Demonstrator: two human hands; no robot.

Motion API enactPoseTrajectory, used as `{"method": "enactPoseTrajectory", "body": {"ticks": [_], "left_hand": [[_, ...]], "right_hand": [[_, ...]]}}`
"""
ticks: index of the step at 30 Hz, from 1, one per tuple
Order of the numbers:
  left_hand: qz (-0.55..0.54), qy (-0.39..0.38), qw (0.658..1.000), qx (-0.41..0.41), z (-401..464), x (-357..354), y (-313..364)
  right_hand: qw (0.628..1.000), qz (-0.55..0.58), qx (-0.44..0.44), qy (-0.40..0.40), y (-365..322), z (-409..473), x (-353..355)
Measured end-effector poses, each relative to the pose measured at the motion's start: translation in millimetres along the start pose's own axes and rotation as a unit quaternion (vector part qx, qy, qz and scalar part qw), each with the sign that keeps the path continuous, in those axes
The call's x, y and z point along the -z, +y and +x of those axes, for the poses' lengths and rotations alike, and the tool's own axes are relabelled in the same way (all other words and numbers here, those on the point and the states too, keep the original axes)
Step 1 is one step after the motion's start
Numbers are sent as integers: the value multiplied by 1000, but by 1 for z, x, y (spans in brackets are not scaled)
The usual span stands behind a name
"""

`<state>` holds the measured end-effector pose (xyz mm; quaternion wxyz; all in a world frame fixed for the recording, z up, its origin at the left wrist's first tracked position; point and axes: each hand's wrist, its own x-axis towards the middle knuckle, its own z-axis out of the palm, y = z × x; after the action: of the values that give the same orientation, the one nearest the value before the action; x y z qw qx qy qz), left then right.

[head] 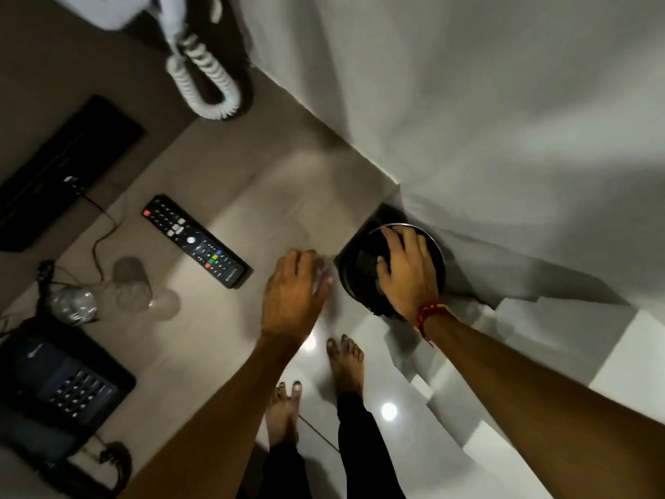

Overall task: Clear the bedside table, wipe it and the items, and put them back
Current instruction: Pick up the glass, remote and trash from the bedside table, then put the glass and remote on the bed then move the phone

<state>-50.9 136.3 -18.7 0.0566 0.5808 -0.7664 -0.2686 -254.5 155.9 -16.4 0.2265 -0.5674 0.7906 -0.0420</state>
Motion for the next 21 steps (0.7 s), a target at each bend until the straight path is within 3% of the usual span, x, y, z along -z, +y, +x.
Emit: {"method": "enactPoseTrajectory", "body": {"ticks": [3, 5, 7, 9, 13, 16, 21], "left_hand": [[-56, 57, 987, 141, -21, 24, -26], [-113, 85, 957, 253, -42, 36, -54], [-232, 148, 891, 361, -58, 48, -79], [-325, 233, 820, 410, -71, 63, -107], [-350, 350, 736, 462, -82, 92, -163], [-413, 343, 722, 437, -77, 106, -196], [-381, 316, 768, 406, -57, 105, -213]], "right_hand": [[996, -14, 89, -4, -54, 12, 0], [990, -18, 137, -18, -99, 17, -8], [987, -13, 159, -35, -139, 18, -16], [983, -6, 174, -59, -180, 16, -28], [980, -6, 177, -89, -244, 16, -52], [981, -35, 156, -112, -281, 22, -67], [972, -135, 153, -114, -306, 32, -77]]}}
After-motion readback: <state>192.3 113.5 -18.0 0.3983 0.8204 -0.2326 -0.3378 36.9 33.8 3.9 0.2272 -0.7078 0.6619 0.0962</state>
